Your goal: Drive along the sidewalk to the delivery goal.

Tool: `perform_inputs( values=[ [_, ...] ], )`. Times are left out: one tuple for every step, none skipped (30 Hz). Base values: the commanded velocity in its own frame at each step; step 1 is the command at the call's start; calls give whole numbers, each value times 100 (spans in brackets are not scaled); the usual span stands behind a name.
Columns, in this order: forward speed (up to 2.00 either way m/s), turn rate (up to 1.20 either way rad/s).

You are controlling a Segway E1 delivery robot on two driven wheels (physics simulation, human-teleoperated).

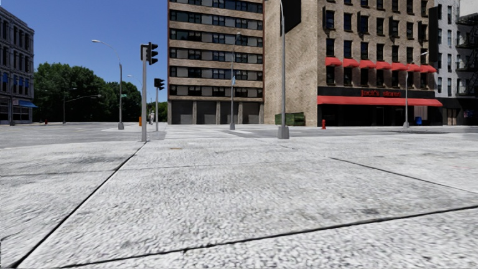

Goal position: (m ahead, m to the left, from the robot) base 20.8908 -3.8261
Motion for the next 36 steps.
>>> perform_inputs(
  values=[
    [199, 30],
    [199, 36],
    [199, 28],
    [199, 5],
    [199, 5],
    [199, 0],
    [199, 0],
    [199, 0],
    [199, 0],
    [199, 0],
    [199, 0],
    [199, 0],
    [199, 0],
    [199, 0],
    [199, 0],
    [199, 0],
    [199, 0],
    [199, 0],
    [199, 0],
    [199, 5],
    [199, 27],
    [199, 27],
    [199, 35],
    [199, 37],
    [199, 37],
    [199, 38],
    [199, 38],
    [199, 35],
    [199, 26],
    [199, 26],
    [199, 19],
    [199, 0],
    [199, 0],
    [199, 0],
    [199, 0],
    [199, 0]
  ],
)
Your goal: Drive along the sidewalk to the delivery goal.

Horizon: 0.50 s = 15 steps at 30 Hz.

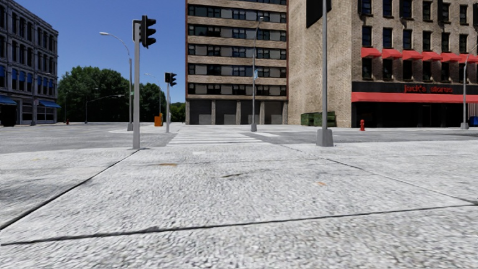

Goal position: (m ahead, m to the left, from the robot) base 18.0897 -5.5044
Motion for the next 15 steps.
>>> perform_inputs(
  values=[
    [199, 0],
    [199, 0],
    [199, 0],
    [199, 0],
    [199, 0],
    [199, 0],
    [199, 0],
    [199, 0],
    [199, 0],
    [199, 0],
    [199, 0],
    [199, 12],
    [199, 32],
    [199, 32],
    [199, 40]
  ],
)
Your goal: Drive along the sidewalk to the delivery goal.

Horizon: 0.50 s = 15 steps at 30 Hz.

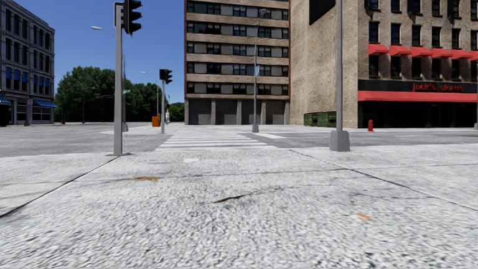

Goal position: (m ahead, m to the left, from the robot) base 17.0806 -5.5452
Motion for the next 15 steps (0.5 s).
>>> perform_inputs(
  values=[
    [199, 43],
    [199, 43],
    [199, 43],
    [199, 42],
    [199, 37],
    [199, 28],
    [199, 10],
    [199, 10],
    [199, 0],
    [199, 0],
    [199, 0],
    [199, 0],
    [199, 0],
    [199, 0],
    [199, 0]
  ],
)
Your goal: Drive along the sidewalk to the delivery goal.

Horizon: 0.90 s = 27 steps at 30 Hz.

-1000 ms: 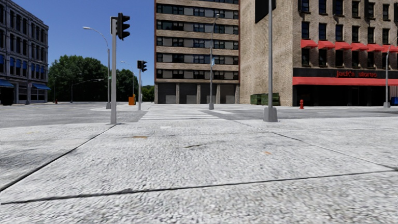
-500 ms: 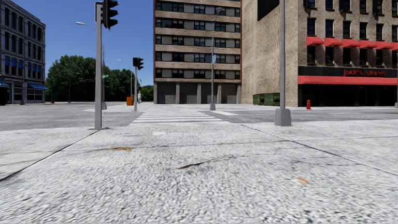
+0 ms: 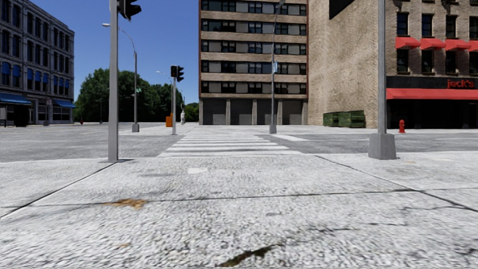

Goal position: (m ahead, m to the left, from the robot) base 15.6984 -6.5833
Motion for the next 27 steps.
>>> perform_inputs(
  values=[
    [199, 0],
    [199, 0],
    [199, 0],
    [199, 0],
    [199, 0],
    [199, 0],
    [199, 0],
    [199, 0],
    [199, 0],
    [199, 0],
    [199, 0],
    [199, 0],
    [199, 0],
    [199, 0],
    [199, 0],
    [199, 0],
    [199, 0],
    [199, 0],
    [199, 0],
    [199, 0],
    [199, 0],
    [199, 0],
    [199, 8],
    [199, 8],
    [199, 14],
    [199, 16],
    [199, 13]
  ],
)
